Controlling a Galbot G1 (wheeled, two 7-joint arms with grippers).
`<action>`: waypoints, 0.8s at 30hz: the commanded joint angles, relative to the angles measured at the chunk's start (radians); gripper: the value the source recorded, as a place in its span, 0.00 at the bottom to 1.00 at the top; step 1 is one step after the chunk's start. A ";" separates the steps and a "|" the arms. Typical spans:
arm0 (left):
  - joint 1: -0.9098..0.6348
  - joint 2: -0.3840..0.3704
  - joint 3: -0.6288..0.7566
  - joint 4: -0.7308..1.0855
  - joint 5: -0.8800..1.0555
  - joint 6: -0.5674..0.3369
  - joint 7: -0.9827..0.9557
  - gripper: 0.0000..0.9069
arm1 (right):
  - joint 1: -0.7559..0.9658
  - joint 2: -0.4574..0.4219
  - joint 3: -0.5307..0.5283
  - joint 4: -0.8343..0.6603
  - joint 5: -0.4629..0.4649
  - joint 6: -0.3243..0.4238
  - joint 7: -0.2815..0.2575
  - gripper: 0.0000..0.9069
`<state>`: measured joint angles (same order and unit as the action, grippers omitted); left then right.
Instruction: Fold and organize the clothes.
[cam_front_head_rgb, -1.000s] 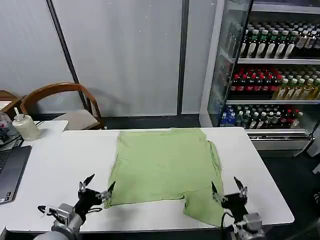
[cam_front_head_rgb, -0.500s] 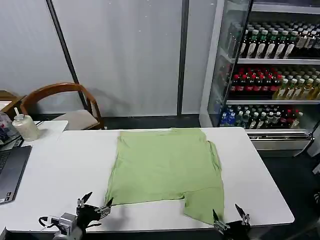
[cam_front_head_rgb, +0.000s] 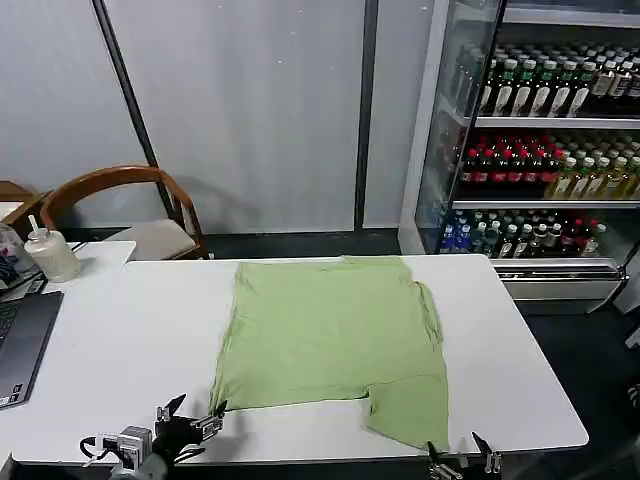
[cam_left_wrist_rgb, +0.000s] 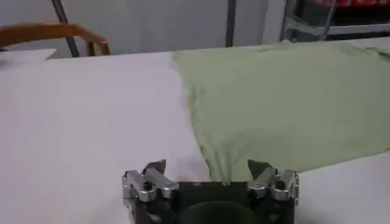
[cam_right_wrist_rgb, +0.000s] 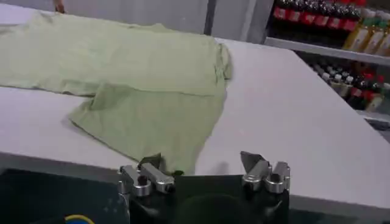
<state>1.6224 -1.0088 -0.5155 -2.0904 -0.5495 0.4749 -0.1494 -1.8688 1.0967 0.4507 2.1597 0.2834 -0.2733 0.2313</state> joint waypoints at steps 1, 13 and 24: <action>-0.010 -0.007 0.010 0.032 -0.019 0.016 -0.012 0.02 | -0.006 0.000 -0.001 0.001 0.010 0.003 -0.001 0.00; -0.013 -0.013 0.028 0.045 -0.021 0.008 -0.005 0.02 | 0.027 -0.014 -0.012 -0.016 0.051 0.002 -0.027 0.00; -0.024 -0.017 0.044 0.071 -0.006 -0.012 -0.002 0.02 | 0.044 -0.017 -0.017 -0.026 0.083 -0.014 -0.033 0.00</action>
<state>1.5981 -1.0244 -0.4771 -2.0326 -0.5580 0.4652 -0.1546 -1.8276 1.0796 0.4347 2.1374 0.3517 -0.2836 0.1995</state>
